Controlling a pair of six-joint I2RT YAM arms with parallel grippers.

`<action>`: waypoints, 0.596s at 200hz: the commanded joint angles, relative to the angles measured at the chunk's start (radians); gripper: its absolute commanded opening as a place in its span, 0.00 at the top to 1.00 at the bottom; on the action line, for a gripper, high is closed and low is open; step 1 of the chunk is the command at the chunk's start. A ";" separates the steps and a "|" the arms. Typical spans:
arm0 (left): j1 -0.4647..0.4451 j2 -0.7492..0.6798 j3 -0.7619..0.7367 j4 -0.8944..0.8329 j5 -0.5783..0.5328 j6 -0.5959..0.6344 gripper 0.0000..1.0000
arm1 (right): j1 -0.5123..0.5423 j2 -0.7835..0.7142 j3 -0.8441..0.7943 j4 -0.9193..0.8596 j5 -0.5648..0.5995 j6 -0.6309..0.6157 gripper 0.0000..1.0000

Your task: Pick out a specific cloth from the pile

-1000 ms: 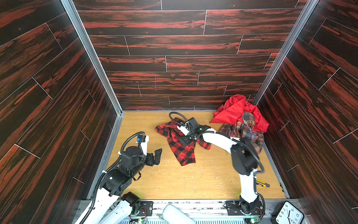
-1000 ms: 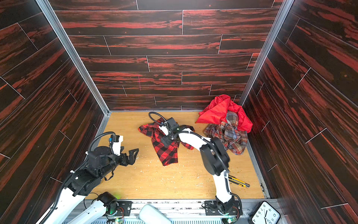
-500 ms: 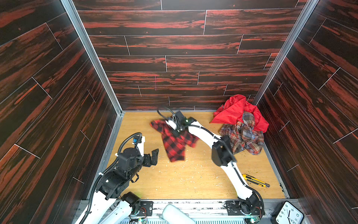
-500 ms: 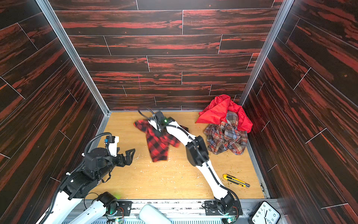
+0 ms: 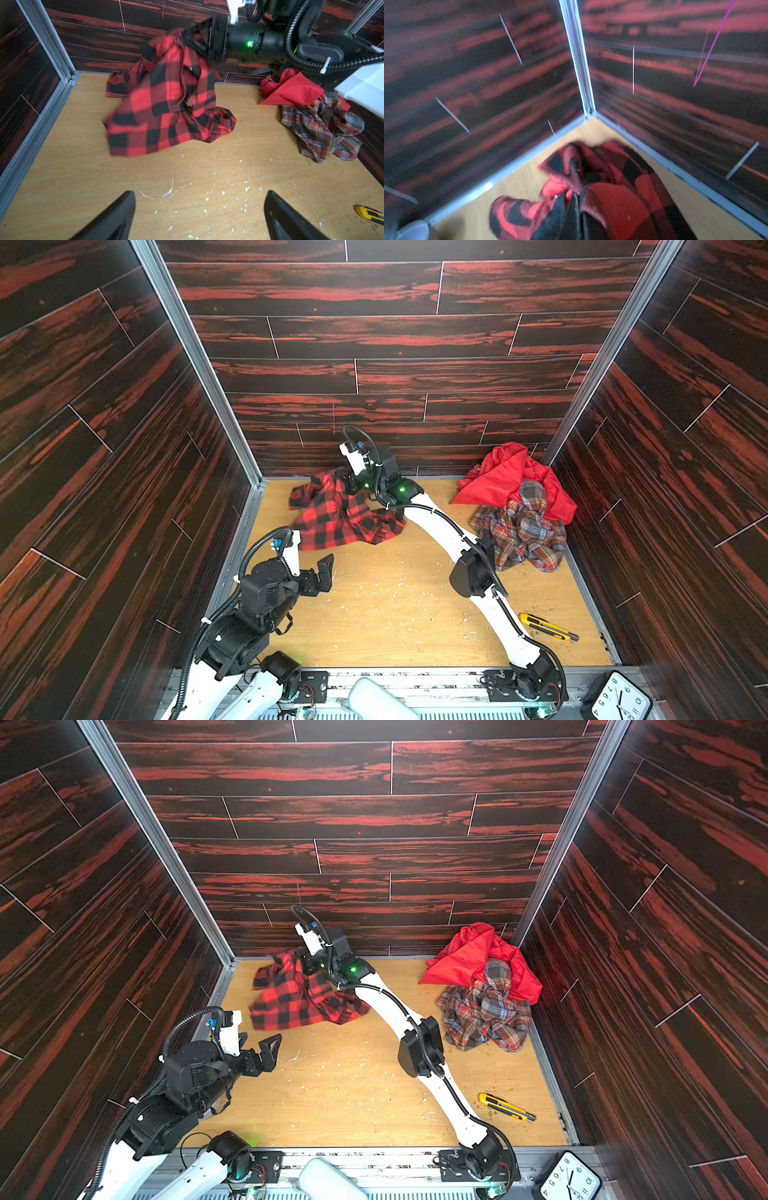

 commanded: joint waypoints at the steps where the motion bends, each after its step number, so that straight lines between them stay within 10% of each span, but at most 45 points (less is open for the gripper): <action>1: -0.002 0.001 -0.032 0.015 0.000 -0.012 0.01 | 0.003 0.014 -0.023 0.047 0.034 0.044 1.00; 15: -0.003 0.021 -0.032 0.049 -0.011 -0.008 0.01 | 0.003 0.030 -0.067 0.000 0.042 0.002 0.95; 33: -0.003 0.080 0.020 -0.034 -0.130 -0.034 0.01 | 0.003 0.051 -0.069 -0.074 0.056 -0.028 0.43; 55: -0.003 0.132 0.082 -0.122 -0.217 -0.050 0.01 | 0.003 0.020 -0.084 -0.097 0.094 -0.013 0.02; 119: 0.024 0.237 0.219 -0.101 -0.225 0.011 0.01 | -0.001 -0.292 -0.257 -0.076 0.244 -0.033 0.01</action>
